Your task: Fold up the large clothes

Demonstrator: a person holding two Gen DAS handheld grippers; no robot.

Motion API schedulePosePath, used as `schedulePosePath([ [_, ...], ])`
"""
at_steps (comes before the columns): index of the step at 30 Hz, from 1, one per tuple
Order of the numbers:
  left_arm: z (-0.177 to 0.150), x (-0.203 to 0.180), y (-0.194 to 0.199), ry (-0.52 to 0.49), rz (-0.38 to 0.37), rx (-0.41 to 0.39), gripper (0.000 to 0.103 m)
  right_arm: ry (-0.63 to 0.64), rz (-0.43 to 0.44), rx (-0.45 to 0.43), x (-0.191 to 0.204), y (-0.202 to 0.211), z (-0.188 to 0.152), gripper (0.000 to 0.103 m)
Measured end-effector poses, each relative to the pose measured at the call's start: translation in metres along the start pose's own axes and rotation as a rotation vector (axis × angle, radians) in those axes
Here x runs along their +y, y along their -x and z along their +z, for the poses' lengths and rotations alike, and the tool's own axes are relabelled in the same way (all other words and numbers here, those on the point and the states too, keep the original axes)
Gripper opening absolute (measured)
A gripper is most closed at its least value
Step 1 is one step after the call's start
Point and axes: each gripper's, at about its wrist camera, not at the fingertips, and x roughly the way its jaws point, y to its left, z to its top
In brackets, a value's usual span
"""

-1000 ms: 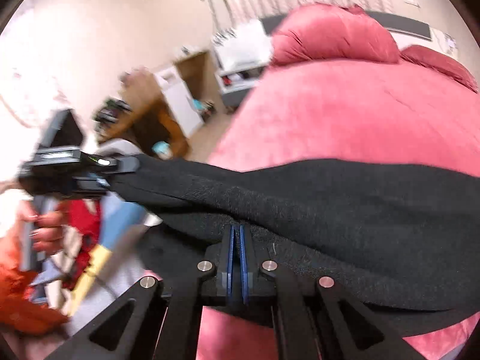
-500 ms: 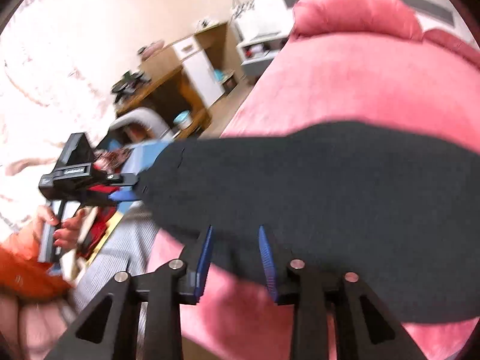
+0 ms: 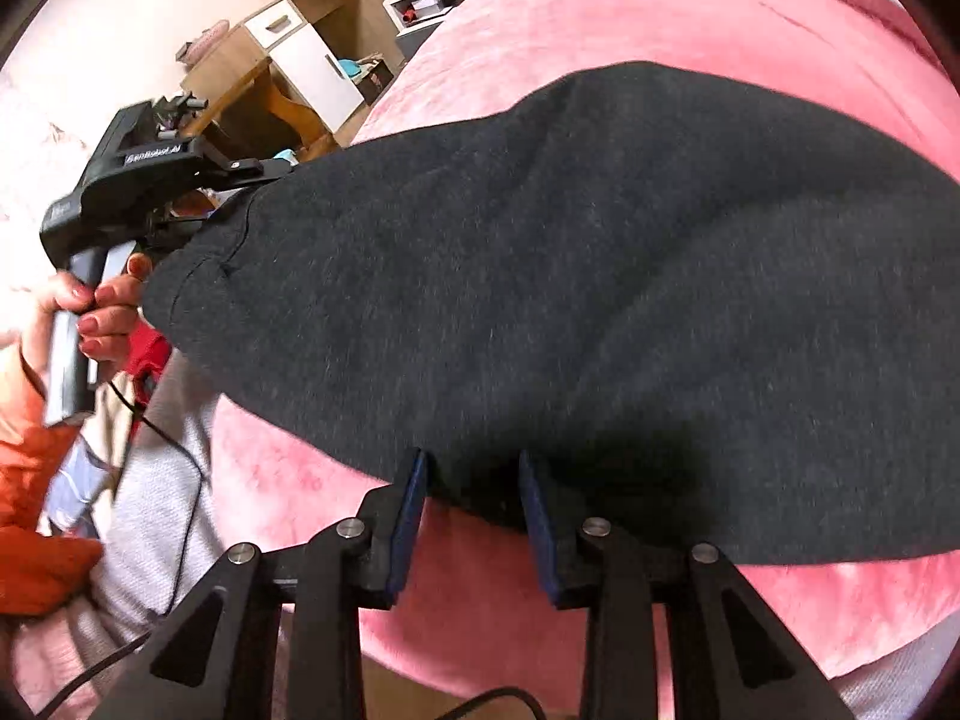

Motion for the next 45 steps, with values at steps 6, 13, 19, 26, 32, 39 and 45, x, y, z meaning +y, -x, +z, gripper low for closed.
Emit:
schedulePosePath([
  [6, -0.006, 0.052, 0.044, 0.102, 0.145, -0.130, 0.006, 0.165, -0.004, 0.068, -0.004, 0.010, 0.015, 0.032],
  [13, -0.005, -0.004, 0.065, -0.111, 0.179, -0.280, 0.031, 0.054, -0.010, -0.156, -0.056, 0.044, 0.109, 0.038],
  [19, -0.031, -0.118, -0.037, -0.461, 0.010, -0.095, 0.067, -0.148, -0.140, -0.162, -0.121, 0.016, 0.205, 0.038],
  [26, -0.072, -0.113, -0.121, -0.527, 0.062, 0.086, 0.059, -0.116, -0.134, -0.012, -0.153, 0.002, 0.174, 0.038],
  [32, -0.118, -0.124, -0.122, -0.831, 0.201, -0.037, 0.060, -0.029, -0.126, -0.065, -0.144, 0.010, 0.122, 0.039],
  [39, -0.111, -0.114, -0.122, -0.790, 0.160, -0.040, 0.060, 0.016, -0.005, -0.018, -0.139, 0.012, 0.177, 0.040],
  [45, -0.118, -0.109, -0.114, -0.787, 0.147, -0.040, 0.060, -0.101, 0.021, 0.015, -0.183, 0.000, 0.242, 0.051],
])
